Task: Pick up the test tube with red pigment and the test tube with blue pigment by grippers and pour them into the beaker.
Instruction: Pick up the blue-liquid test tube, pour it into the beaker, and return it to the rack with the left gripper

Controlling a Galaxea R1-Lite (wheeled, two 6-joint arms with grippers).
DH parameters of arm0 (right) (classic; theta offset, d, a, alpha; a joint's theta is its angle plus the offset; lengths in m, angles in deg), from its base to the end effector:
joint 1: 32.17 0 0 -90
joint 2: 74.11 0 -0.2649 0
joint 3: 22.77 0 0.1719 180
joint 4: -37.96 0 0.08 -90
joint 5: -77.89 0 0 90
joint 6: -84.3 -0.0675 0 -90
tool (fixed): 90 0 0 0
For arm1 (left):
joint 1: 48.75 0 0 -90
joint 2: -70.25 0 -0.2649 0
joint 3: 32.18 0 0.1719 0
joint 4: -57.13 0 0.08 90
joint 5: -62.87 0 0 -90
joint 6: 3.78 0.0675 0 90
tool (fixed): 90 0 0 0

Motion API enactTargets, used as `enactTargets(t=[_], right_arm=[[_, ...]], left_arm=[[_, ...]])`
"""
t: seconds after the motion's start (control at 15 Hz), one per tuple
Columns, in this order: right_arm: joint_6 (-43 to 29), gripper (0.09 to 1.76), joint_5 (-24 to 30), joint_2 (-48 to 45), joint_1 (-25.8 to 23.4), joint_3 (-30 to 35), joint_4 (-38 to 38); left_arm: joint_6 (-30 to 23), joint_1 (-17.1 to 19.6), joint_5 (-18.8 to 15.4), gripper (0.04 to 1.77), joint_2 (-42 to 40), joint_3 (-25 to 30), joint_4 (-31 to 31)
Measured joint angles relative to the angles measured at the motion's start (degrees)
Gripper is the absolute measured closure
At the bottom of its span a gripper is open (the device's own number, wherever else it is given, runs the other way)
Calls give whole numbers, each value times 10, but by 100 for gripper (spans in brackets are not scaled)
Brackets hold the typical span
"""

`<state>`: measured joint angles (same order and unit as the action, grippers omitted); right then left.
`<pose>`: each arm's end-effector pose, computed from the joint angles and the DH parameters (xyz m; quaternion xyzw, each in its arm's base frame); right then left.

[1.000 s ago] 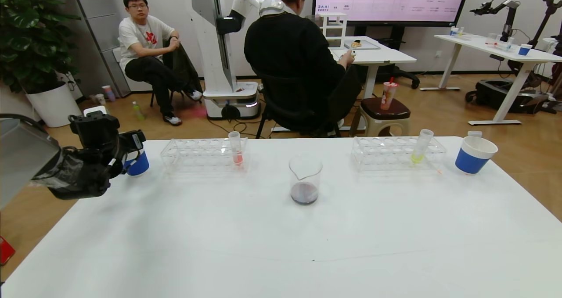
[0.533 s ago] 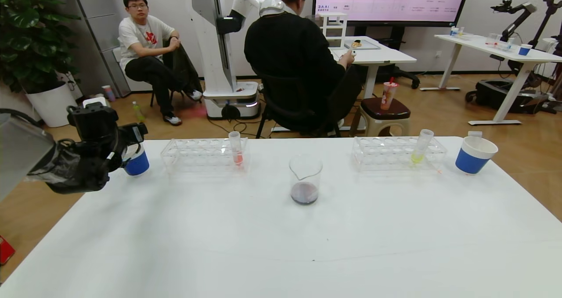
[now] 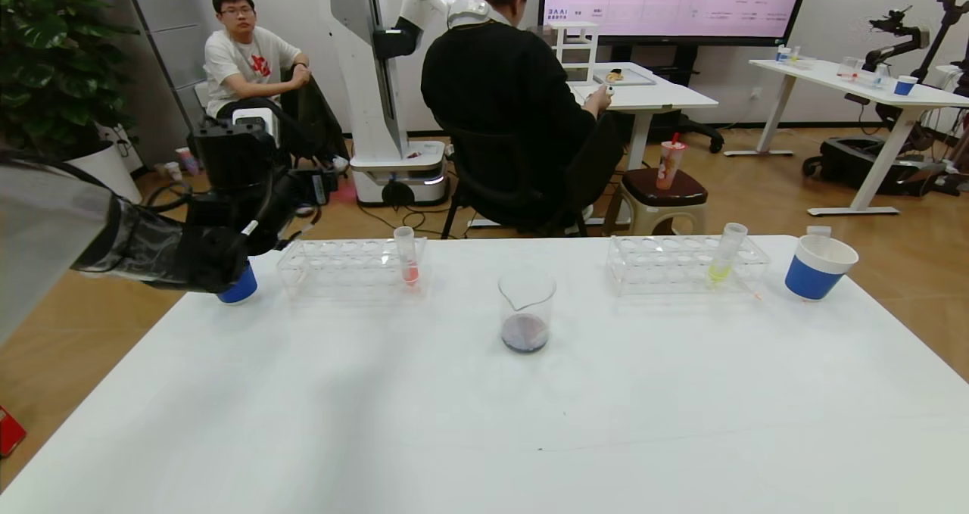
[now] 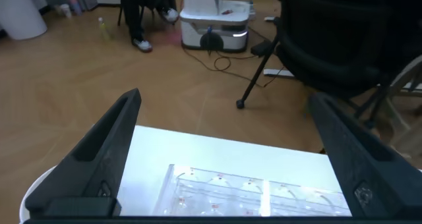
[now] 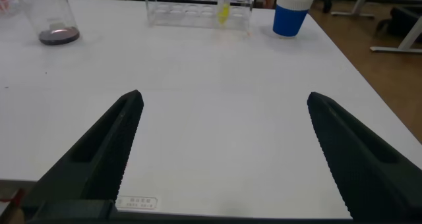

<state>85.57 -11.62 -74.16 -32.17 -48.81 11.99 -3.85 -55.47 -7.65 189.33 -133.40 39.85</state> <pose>0.0370 0.0006 0.0757 -0.0111 -0.0011 0.0043 0.9999 0.4356 -0.0287 0.1773 0.0005 0.0049 0.1111 0.9938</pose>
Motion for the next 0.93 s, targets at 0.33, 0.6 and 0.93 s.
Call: enactTargets(t=[0.33,0.6,0.93], right_arm=[[0,11,0,0,0,0,0],[0,11,0,0,0,0,0],[0,11,0,0,0,0,0]], left_arm=[[63,-44,1,6,-146,64,28],[112,-48,5,6,-317,161,91],[123,-41,36,6,-589,251,341]])
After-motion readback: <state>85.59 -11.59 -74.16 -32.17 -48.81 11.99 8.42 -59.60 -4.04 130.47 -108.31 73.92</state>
